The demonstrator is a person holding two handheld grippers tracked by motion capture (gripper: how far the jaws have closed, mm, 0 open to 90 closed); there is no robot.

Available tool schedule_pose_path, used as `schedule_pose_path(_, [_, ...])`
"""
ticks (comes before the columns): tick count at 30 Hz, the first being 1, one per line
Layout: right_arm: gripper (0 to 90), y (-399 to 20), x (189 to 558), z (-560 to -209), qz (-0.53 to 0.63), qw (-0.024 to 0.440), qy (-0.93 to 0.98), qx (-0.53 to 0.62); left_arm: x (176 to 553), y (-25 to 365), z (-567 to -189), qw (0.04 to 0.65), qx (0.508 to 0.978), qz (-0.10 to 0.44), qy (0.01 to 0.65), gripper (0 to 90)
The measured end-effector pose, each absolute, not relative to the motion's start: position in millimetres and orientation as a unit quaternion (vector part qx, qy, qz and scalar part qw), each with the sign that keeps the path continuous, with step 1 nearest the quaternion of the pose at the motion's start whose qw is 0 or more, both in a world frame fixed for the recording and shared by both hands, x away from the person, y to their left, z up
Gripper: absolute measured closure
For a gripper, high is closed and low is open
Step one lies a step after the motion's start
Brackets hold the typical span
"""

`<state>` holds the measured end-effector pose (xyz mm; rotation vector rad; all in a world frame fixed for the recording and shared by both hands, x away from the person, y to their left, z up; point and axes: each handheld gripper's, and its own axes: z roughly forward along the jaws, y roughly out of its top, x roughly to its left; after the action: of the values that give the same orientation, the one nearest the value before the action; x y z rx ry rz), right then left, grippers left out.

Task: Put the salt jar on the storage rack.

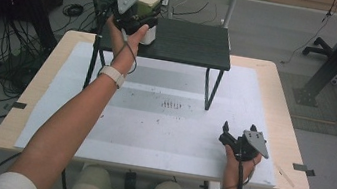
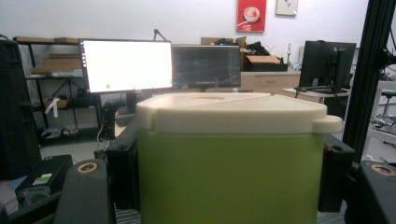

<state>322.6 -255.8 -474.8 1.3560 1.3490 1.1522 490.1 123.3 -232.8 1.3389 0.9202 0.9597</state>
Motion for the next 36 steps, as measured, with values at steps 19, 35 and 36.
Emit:
schedule_pose_path(19, [6.6,-256,322,-475,0.464,0.439,0.542,0.546,486,124,-238,0.593,0.562,0.424,0.39,30.0])
schedule_pose_path(35, [6.6,-256,322,-475,0.464,0.44,0.542,0.545,475,122,-237,0.594,0.563,0.437,0.374,3.1])
schedule_pose_path(36, [6.7,-256,322,-475,0.464,0.44,0.543,0.545,472,122,-236,0.594,0.564,0.437,0.371,2.3])
